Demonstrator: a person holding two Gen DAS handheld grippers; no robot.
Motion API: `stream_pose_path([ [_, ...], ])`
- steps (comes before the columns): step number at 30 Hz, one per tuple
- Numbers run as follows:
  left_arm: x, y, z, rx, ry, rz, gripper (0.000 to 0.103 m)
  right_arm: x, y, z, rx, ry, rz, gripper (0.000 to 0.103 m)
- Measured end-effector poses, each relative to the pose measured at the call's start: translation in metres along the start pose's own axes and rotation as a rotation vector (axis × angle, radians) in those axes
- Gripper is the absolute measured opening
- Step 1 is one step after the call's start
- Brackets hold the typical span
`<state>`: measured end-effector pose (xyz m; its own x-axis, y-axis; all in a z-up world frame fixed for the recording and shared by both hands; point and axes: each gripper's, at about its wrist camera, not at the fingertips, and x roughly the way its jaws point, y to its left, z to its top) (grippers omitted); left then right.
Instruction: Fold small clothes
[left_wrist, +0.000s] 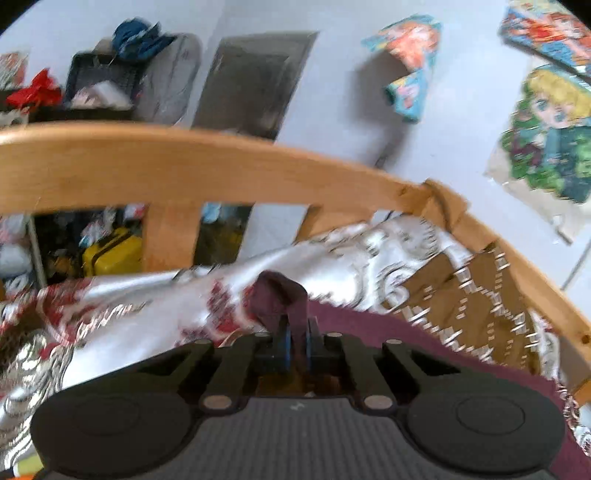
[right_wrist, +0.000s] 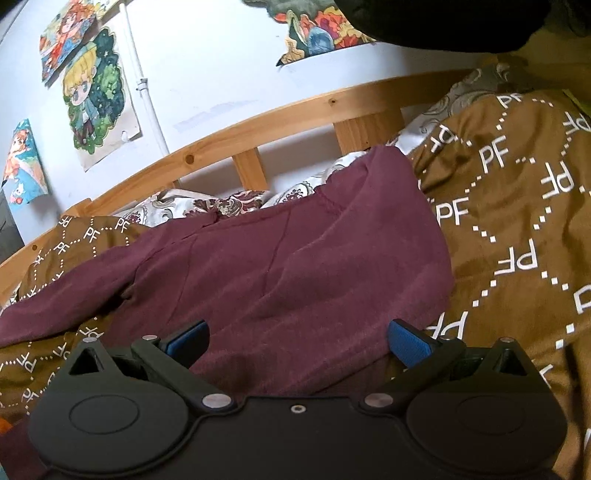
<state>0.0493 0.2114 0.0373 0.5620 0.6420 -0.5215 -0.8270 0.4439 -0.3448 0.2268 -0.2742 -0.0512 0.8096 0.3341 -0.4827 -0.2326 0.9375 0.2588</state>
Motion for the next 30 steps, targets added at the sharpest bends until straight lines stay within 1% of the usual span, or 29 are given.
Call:
stream_pose_path([
  [3,-0.020,-0.020,0.007,0.071,-0.087,-0.117,0.006,-0.001,-0.001,0.001,0.014,-0.003,0.004,0.102],
  [6,-0.043,-0.052,0.015,0.160,-0.168,-0.296,0.006,-0.002,-0.002,0.002,0.022,-0.002,0.001,0.102],
  [7,-0.050,-0.062,0.016,0.190,-0.187,-0.344,0.006,-0.002,-0.003,0.002,0.027,-0.003,0.000,0.102],
  [8,-0.058,-0.077,0.016,0.233,-0.208,-0.409,0.006,-0.003,-0.004,0.003,0.035,-0.006,-0.003,0.102],
  [9,-0.065,-0.090,0.015,0.267,-0.219,-0.460,0.006,-0.005,-0.005,0.004,0.041,-0.010,-0.004,0.102],
  [10,-0.072,-0.106,0.014,0.306,-0.215,-0.530,0.006,-0.006,-0.006,0.005,0.049,-0.015,-0.005,0.102],
  [12,-0.080,-0.131,0.008,0.341,-0.178,-0.654,0.006,-0.009,-0.007,0.007,0.063,-0.026,-0.004,0.102],
  [15,-0.090,-0.164,-0.008,0.380,-0.111,-0.812,0.006,-0.015,-0.008,0.010,0.067,-0.041,0.005,0.102],
  [18,-0.103,-0.189,-0.035,0.429,-0.032,-0.951,0.006,-0.022,-0.008,0.013,0.059,-0.064,0.006,0.102],
  [19,-0.106,-0.195,-0.045,0.446,-0.005,-0.985,0.006,-0.024,-0.009,0.013,0.055,-0.069,0.008,0.102],
  [21,-0.110,-0.210,-0.068,0.489,0.070,-1.063,0.006,-0.027,-0.010,0.014,0.043,-0.082,0.006,0.102],
  [23,-0.114,-0.218,-0.092,0.526,0.144,-1.115,0.006,-0.028,-0.014,0.015,0.037,-0.088,-0.004,0.102],
  [25,-0.114,-0.222,-0.112,0.569,0.205,-1.147,0.006,-0.028,-0.019,0.014,0.044,-0.086,-0.021,0.102],
  [30,-0.114,-0.229,-0.158,0.684,0.326,-1.180,0.006,-0.027,-0.033,0.015,0.080,-0.088,-0.049,0.102],
])
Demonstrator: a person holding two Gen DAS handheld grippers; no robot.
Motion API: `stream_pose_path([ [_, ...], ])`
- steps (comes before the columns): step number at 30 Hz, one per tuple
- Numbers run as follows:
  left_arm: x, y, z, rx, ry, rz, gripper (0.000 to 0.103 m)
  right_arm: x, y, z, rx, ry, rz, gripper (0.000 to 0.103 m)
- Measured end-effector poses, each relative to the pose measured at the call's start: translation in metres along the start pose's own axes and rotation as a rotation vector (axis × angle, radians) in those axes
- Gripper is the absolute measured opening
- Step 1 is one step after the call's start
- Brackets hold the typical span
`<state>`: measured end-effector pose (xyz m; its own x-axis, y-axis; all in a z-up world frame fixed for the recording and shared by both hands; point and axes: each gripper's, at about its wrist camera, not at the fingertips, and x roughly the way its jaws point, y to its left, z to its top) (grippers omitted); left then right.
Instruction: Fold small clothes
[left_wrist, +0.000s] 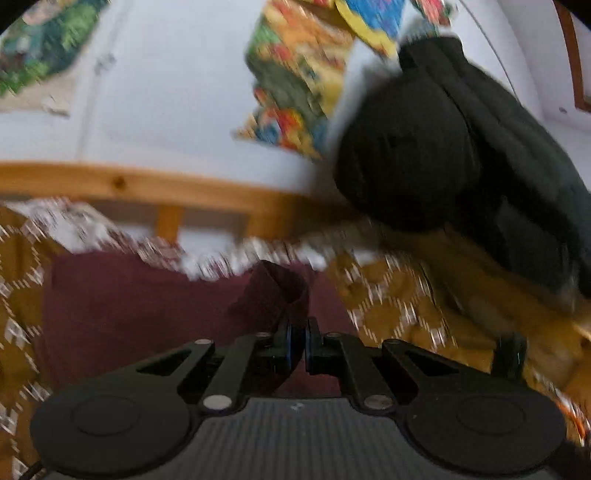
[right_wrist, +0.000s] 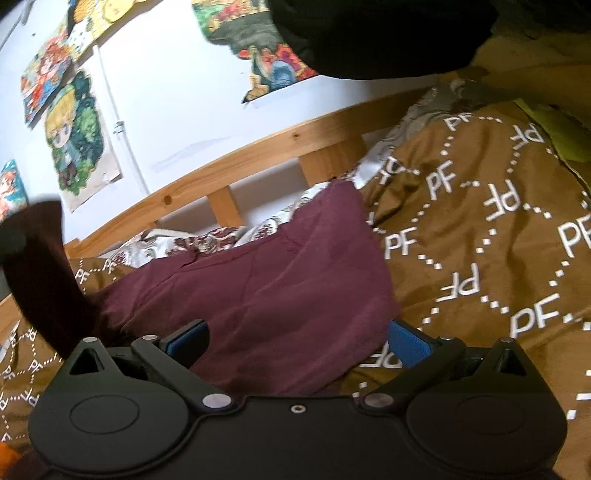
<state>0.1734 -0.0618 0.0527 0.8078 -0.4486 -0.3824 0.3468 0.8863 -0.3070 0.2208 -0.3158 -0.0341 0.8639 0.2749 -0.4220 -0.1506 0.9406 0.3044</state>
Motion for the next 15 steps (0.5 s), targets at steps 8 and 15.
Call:
stream_pose_path([
  [8,0.035,-0.007,-0.031,0.027,0.173,-0.013,0.006,0.003,-0.016,-0.001,0.023,0.004,-0.037,0.102],
  [15,0.037,-0.005,-0.046,-0.021,0.273,-0.029,0.040,0.005,-0.016,-0.003,0.020,0.014,-0.042,0.102],
])
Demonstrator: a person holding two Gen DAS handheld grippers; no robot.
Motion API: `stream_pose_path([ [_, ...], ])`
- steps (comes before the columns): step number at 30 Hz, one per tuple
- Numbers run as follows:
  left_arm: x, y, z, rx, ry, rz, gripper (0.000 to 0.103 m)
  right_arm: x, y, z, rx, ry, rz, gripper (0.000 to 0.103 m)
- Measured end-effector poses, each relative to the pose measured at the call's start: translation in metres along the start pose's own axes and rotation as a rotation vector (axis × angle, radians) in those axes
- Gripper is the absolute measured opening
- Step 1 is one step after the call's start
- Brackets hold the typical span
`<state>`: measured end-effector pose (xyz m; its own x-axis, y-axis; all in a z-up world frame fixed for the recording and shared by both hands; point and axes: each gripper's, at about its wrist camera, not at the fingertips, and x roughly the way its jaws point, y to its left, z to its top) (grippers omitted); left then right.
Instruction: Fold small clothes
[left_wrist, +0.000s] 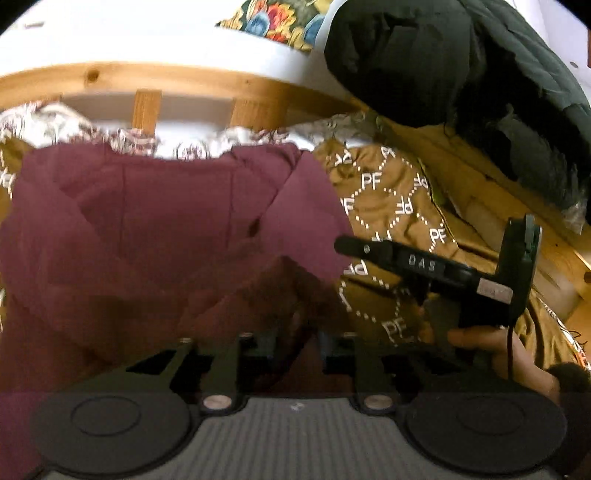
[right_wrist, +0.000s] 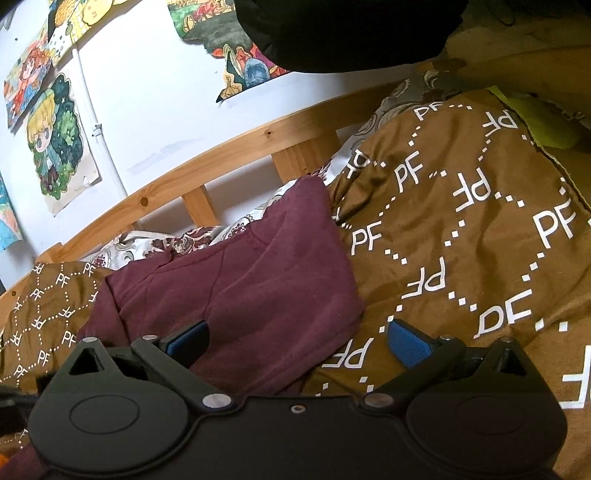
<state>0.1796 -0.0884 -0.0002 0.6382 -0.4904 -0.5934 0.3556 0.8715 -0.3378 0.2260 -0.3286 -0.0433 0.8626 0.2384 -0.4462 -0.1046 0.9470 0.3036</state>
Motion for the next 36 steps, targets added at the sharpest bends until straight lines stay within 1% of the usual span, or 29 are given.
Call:
stream_pose_path([
  [1,-0.001,0.000,-0.003,-0.006,0.004,-0.003,0.056,0.000,0.000,0.000,-0.002,0.002,0.002,0.102],
  [2,-0.003,0.000,-0.005,-0.009,0.001,-0.006,0.065,0.001,0.001,-0.001,-0.004,0.004,0.002,0.102],
  [4,-0.007,-0.002,-0.007,-0.002,-0.006,-0.022,0.072,0.001,0.002,-0.002,-0.009,0.007,0.004,0.102],
  [6,-0.012,-0.004,-0.008,0.013,-0.006,-0.033,0.075,0.002,0.003,-0.003,-0.014,0.011,0.007,0.102],
  [8,-0.018,-0.002,-0.008,0.016,-0.012,-0.015,0.082,0.002,0.006,-0.004,-0.021,0.018,0.012,0.102],
  [10,-0.026,0.006,-0.004,-0.015,-0.030,0.022,0.084,0.003,0.009,-0.006,-0.028,0.026,0.019,0.102],
  [12,-0.033,0.019,-0.002,-0.071,-0.045,0.088,0.084,0.003,0.012,-0.009,-0.035,0.043,0.035,0.102],
  [14,-0.036,0.039,0.000,-0.146,-0.044,0.198,0.084,0.004,0.018,-0.014,-0.047,0.065,0.057,0.102],
  [15,-0.036,0.051,0.001,-0.195,-0.038,0.267,0.084,0.005,0.022,-0.016,-0.057,0.080,0.070,0.102],
  [16,-0.037,0.061,0.002,-0.247,-0.034,0.309,0.083,0.007,0.027,-0.019,-0.071,0.096,0.085,0.102],
  [17,-0.037,0.071,0.002,-0.295,-0.035,0.323,0.083,0.008,0.031,-0.022,-0.088,0.112,0.098,0.102],
  [19,-0.038,0.089,0.001,-0.391,-0.050,0.327,0.083,0.010,0.041,-0.029,-0.130,0.140,0.116,0.101],
  [21,-0.036,0.099,0.001,-0.434,-0.051,0.338,0.080,0.011,0.052,-0.037,-0.182,0.160,0.141,0.098],
  [23,-0.030,0.103,0.001,-0.425,-0.032,0.357,0.078,0.010,0.063,-0.042,-0.251,0.171,0.154,0.095],
  [25,-0.024,0.103,0.000,-0.406,-0.010,0.371,0.071,0.008,0.070,-0.045,-0.309,0.168,0.167,0.086],
  [26,-0.020,0.103,0.000,-0.401,0.005,0.374,0.068,0.007,0.073,-0.045,-0.332,0.167,0.172,0.085],
  [27,-0.017,0.102,-0.002,-0.398,0.017,0.372,0.062,0.006,0.076,-0.046,-0.354,0.167,0.177,0.082],
  [30,-0.007,0.101,-0.004,-0.395,0.049,0.371,0.047,0.004,0.081,-0.045,-0.398,0.169,0.201,0.082],
  [31,-0.004,0.100,-0.005,-0.389,0.060,0.381,0.036,0.002,0.082,-0.045,-0.407,0.166,0.206,0.082],
  [32,-0.002,0.099,-0.006,-0.382,0.069,0.396,0.027,0.001,0.083,-0.045,-0.416,0.161,0.208,0.083],
  [33,-0.002,0.099,-0.006,-0.376,0.072,0.408,0.024,0.000,0.081,-0.045,-0.418,0.158,0.210,0.083],
  [35,-0.002,0.100,-0.008,-0.376,0.071,0.409,0.016,-0.002,0.080,-0.043,-0.404,0.145,0.215,0.084],
  [36,-0.003,0.100,-0.010,-0.378,0.071,0.407,0.014,-0.002,0.079,-0.043,-0.392,0.135,0.217,0.084],
])
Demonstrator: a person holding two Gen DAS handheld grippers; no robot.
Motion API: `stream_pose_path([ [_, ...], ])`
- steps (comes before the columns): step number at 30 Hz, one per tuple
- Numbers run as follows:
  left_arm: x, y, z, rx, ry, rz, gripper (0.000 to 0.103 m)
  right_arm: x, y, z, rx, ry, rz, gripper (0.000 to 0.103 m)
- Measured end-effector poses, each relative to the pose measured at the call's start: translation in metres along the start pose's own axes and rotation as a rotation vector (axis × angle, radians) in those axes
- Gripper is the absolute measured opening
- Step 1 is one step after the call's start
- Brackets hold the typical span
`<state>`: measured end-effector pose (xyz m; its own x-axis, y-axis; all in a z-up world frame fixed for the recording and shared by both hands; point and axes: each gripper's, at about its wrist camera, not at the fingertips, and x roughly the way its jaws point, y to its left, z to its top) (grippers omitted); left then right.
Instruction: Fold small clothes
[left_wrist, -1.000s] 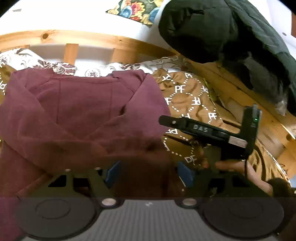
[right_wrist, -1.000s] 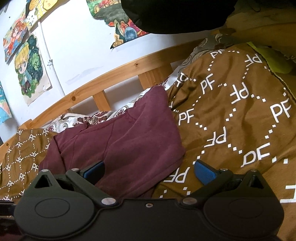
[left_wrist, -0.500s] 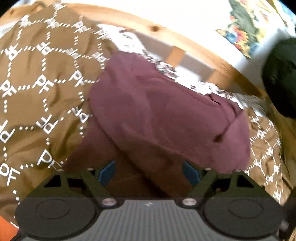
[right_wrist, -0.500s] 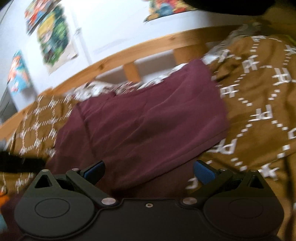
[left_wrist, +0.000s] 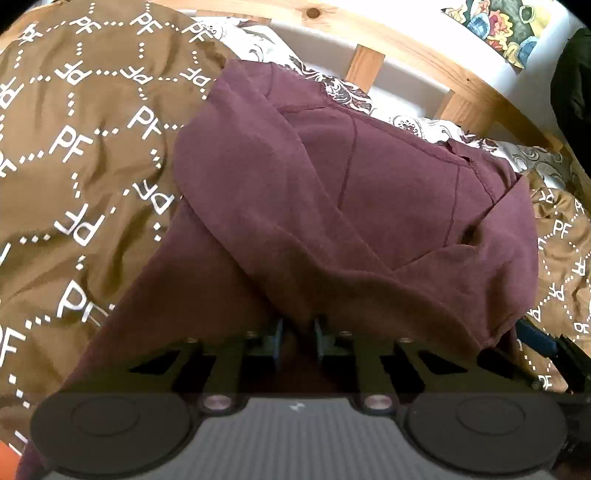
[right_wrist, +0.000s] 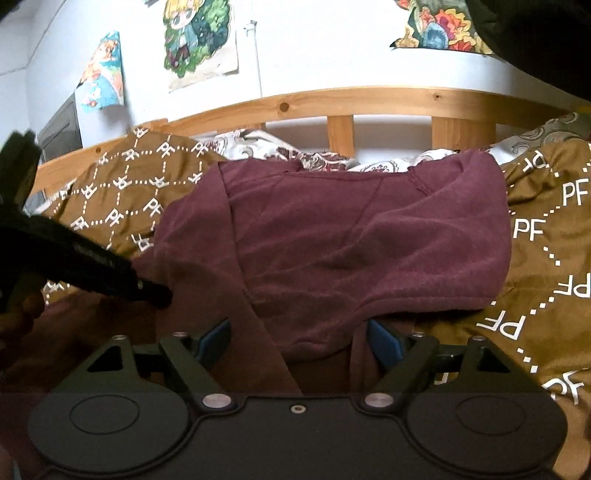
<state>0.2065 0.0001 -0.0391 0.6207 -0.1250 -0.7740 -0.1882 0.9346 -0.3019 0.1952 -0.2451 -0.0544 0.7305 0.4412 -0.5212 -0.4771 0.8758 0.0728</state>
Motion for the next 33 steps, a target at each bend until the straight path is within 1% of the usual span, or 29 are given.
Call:
stream_pose_path([
  [3,-0.001,-0.002,-0.003,0.035,0.008,0.015,0.011,-0.003,-0.003,0.002,0.022,-0.041,-0.006,0.085],
  [6,-0.001,-0.002,-0.010,0.087,0.004,0.024,0.011,-0.004,-0.001,0.007,-0.010,-0.099,-0.022,0.084],
  [8,-0.001,0.000,-0.011,0.092,0.002,0.010,0.011,-0.001,0.003,0.010,-0.038,-0.111,-0.024,0.081],
  [9,-0.002,0.003,-0.012,0.091,0.001,-0.003,0.011,0.004,0.004,0.010,-0.056,-0.106,-0.020,0.077],
  [11,-0.002,0.009,-0.013,0.083,0.003,-0.025,0.011,0.016,0.010,0.012,-0.088,-0.075,-0.016,0.064],
  [12,-0.002,0.012,-0.013,0.078,0.004,-0.035,0.011,0.022,0.012,0.014,-0.090,-0.059,-0.015,0.052],
  [13,-0.003,0.015,-0.013,0.075,0.005,-0.047,0.011,0.028,0.014,0.016,-0.085,-0.046,-0.011,0.045],
  [15,-0.003,0.018,-0.013,0.077,0.005,-0.061,0.011,0.039,0.018,0.023,-0.069,-0.022,0.008,0.042],
  [18,-0.004,0.023,-0.014,0.074,0.004,-0.079,0.011,0.057,0.024,0.035,-0.066,0.039,0.055,0.042],
  [19,-0.004,0.024,-0.014,0.071,0.004,-0.082,0.011,0.065,0.026,0.039,-0.069,0.065,0.078,0.042],
  [21,-0.002,0.024,-0.013,0.069,0.003,-0.086,0.011,0.082,0.031,0.045,-0.069,0.148,0.130,0.042],
  [23,-0.003,0.025,-0.014,0.071,0.002,-0.089,0.011,0.091,0.036,0.047,-0.072,0.195,0.159,0.031],
  [24,-0.003,0.025,-0.014,0.073,0.002,-0.090,0.011,0.093,0.040,0.047,-0.108,0.209,0.137,0.013],
  [25,-0.003,0.025,-0.014,0.076,0.002,-0.090,0.011,0.093,0.044,0.047,-0.146,0.208,0.097,0.001],
  [26,-0.003,0.024,-0.014,0.078,0.001,-0.090,0.011,0.090,0.045,0.048,-0.164,0.198,0.072,0.000],
  [28,-0.004,0.027,-0.016,0.078,-0.002,-0.094,0.011,0.085,0.044,0.051,-0.156,0.174,0.022,0.000],
  [31,-0.005,0.028,-0.017,0.078,-0.004,-0.103,0.011,0.082,0.039,0.049,-0.159,0.170,-0.040,0.000],
  [33,-0.007,0.027,-0.016,0.083,-0.002,-0.107,0.012,0.078,0.034,0.046,-0.129,0.175,-0.050,0.000],
])
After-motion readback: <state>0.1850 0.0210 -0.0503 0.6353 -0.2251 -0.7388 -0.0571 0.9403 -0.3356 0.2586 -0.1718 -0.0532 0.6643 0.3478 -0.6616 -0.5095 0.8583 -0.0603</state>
